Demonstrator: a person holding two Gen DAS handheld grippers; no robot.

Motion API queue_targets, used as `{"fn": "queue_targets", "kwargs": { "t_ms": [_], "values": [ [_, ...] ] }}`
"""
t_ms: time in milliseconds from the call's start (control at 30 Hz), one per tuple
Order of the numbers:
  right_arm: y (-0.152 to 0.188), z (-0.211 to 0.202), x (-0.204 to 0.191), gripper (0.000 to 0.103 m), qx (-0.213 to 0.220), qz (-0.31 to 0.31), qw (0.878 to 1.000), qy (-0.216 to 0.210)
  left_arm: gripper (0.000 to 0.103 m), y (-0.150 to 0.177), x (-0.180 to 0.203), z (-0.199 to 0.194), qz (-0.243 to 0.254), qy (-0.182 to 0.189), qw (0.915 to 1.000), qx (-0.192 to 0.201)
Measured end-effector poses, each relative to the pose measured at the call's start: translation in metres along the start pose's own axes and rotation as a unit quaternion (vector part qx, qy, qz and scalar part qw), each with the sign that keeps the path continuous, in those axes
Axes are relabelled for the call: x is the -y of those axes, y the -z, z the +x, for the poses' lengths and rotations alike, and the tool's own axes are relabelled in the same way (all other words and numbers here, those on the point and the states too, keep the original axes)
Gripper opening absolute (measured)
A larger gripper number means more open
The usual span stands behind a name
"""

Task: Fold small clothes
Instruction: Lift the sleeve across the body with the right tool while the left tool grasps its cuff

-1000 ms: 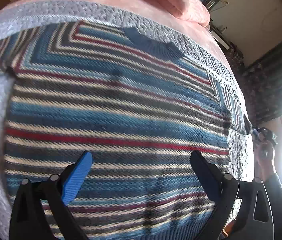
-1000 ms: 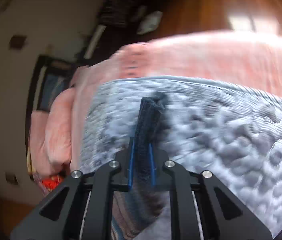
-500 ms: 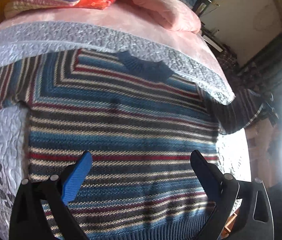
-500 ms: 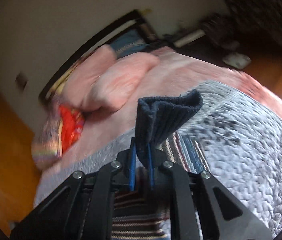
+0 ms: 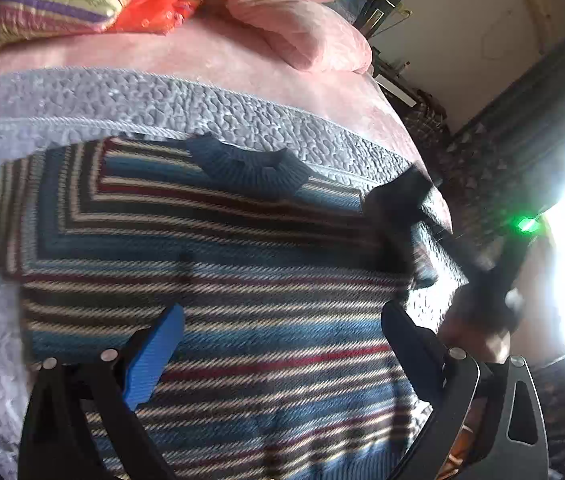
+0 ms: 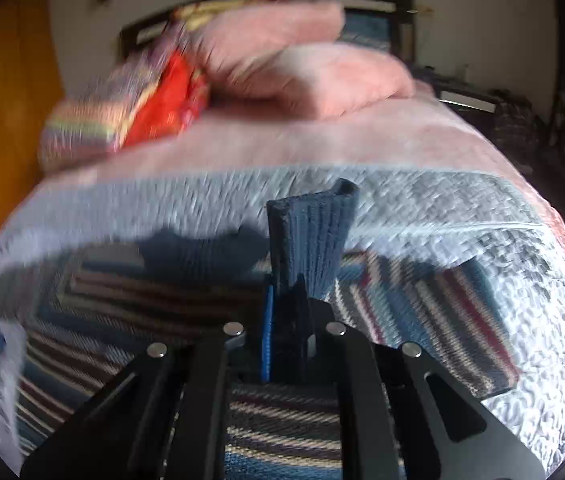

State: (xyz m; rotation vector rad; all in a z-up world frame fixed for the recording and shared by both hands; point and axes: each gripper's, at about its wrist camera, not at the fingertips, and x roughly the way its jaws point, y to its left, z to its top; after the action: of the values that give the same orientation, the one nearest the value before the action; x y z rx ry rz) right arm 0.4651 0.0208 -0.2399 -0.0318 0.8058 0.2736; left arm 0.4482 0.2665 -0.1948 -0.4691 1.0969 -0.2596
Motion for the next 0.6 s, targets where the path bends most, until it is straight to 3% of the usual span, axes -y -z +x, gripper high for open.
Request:
{"fn": "queue_targets", "kwargs": {
  "t_ms": [133,167,233,267,300,367,500,600],
  "values": [
    [0.034,0.041,-0.034,0.009,-0.045,-0.047,0.998,0.009,0.099,-0.012,0.001,0.035,-0.005,0.026,0.9994,-0.022],
    [0.041,0.048,-0.041,0.014,-0.058,-0.055,0.997,0.007,0.099,-0.014,0.001,0.043,-0.005,0.030,0.9992,-0.027],
    [0.054,0.053,-0.046,0.028,-0.069,-0.056,0.996,-0.009,0.099,-0.019,0.000,0.068,-0.014,0.041,0.9980,-0.045],
    [0.058,0.049,-0.044,0.045,-0.067,-0.047,0.997,-0.017,0.099,-0.020,-0.002,0.075,-0.021,0.045,0.9975,-0.051],
    [0.064,0.042,-0.039,0.053,-0.059,-0.028,0.998,-0.019,0.099,-0.023,-0.005,0.089,-0.035,0.058,0.9956,-0.064],
    [0.076,0.027,-0.024,0.053,-0.050,0.032,0.998,-0.022,0.099,-0.025,-0.009,0.109,-0.058,0.077,0.9919,-0.083],
    [0.114,-0.007,-0.006,0.053,-0.031,0.152,0.987,-0.053,0.099,-0.026,-0.016,0.161,-0.128,0.115,0.9770,-0.127],
    [0.130,-0.014,-0.009,0.053,-0.026,0.185,0.979,-0.082,0.099,-0.026,-0.016,0.192,-0.164,0.131,0.9665,-0.147]
  ]
}}
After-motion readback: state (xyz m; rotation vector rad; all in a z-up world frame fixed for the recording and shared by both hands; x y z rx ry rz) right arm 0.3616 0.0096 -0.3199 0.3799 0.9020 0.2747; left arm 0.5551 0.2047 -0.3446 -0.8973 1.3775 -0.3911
